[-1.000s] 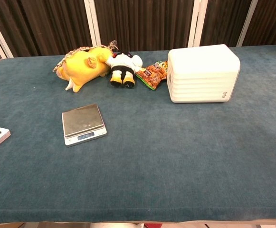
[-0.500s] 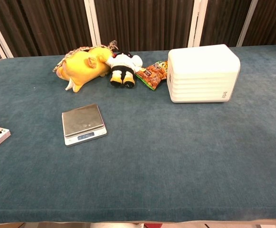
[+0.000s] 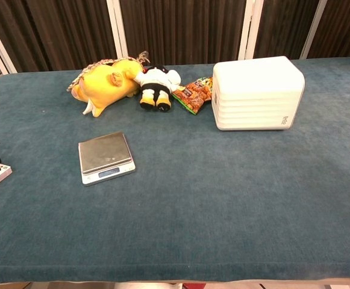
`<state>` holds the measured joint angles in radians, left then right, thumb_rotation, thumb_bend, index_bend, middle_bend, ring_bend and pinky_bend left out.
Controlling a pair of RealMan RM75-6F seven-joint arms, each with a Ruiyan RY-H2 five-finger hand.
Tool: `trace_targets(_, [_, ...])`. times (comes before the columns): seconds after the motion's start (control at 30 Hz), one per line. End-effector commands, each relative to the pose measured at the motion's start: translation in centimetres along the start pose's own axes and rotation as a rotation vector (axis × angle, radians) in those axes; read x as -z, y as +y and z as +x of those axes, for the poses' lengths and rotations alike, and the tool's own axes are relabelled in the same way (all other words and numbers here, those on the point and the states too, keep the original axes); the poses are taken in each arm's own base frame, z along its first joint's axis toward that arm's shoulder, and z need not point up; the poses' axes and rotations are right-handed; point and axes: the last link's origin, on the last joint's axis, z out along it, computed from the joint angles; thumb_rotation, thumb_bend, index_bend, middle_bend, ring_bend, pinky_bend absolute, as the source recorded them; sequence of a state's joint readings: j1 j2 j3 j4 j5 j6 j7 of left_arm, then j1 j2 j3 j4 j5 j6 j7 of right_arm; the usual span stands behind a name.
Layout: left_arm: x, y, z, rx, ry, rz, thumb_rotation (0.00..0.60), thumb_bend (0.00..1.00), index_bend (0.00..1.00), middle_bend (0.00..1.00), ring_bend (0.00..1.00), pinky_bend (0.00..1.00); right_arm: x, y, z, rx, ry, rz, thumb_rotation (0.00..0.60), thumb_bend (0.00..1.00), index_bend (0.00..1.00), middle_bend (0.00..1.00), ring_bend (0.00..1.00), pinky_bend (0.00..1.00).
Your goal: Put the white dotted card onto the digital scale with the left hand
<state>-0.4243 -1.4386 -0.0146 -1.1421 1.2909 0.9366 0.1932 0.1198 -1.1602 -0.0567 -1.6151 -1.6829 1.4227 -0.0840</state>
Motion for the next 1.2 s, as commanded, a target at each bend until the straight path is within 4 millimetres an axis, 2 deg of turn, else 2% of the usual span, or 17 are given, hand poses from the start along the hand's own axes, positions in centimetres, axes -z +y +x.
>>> trace_targets(0.03, [-0.1, 0.1, 0.0, 0.007, 0.002, -0.001, 0.600, 0.34, 0.57, 0.00, 0.00, 0.03, 0.0, 0.0, 0.0, 0.000, -0.001, 0.001, 0.600, 0.13, 0.00, 0.00, 0.00, 0.00])
trace_targets(0.13, [-0.2, 0.4, 0.2, 0.016, 0.021, -0.005, 0.600, 0.34, 0.65, 0.02, 0.00, 0.04, 0.0, 0.0, 0.0, 0.001, -0.002, 0.001, 0.600, 0.13, 0.00, 0.00, 0.00, 0.00])
trace_targets(0.27, [-0.2, 0.5, 0.5, 0.027, 0.064, -0.009, 0.600, 0.35, 0.80, 0.13, 0.01, 0.08, 0.0, 0.0, 0.0, 0.000, -0.003, 0.002, 0.600, 0.13, 0.00, 0.00, 0.00, 0.00])
trace_targets(0.4, [-0.2, 0.6, 0.7, 0.035, 0.105, -0.006, 0.600, 0.36, 0.90, 0.20, 0.07, 0.12, 0.0, -0.1, -0.1, 0.001, -0.008, 0.006, 0.600, 0.13, 0.00, 0.00, 0.00, 0.00])
trace_targets(0.57, [-0.3, 1.0, 1.3, 0.076, 0.171, -0.006, 0.600, 0.41, 0.97, 0.28, 0.15, 0.15, 0.0, -0.2, -0.1, -0.001, -0.008, 0.010, 0.600, 0.13, 0.00, 0.00, 0.00, 0.00])
trace_targets(0.67, [-0.5, 2.1, 2.1, 0.121, 0.229, -0.033, 0.600, 0.43, 0.98, 0.31, 0.18, 0.17, -0.1, -0.2, -0.2, 0.000, -0.012, 0.013, 0.600, 0.13, 0.00, 0.00, 0.00, 0.00])
trace_targets(0.77, [-1.2, 4.0, 2.9, 0.147, 0.262, -0.075, 0.600, 0.44, 0.99, 0.31, 0.18, 0.17, -0.2, -0.3, -0.3, 0.003, -0.021, 0.019, 0.600, 0.13, 0.00, 0.00, 0.00, 0.00])
trace_targets(1.0, [-3.2, 10.0, 3.7, 0.160, 0.271, -0.177, 0.600, 0.45, 0.99, 0.30, 0.18, 0.17, -0.3, -0.6, -0.5, 0.002, -0.028, 0.031, 0.600, 0.13, 0.00, 0.00, 0.00, 0.00])
trace_targets(1.2, [-4.9, 13.8, 4.4, 0.130, 0.296, -0.223, 0.600, 0.45, 0.99, 0.30, 0.18, 0.17, -0.4, -0.6, -0.4, -0.001, -0.036, 0.039, 0.600, 0.13, 0.00, 0.00, 0.00, 0.00])
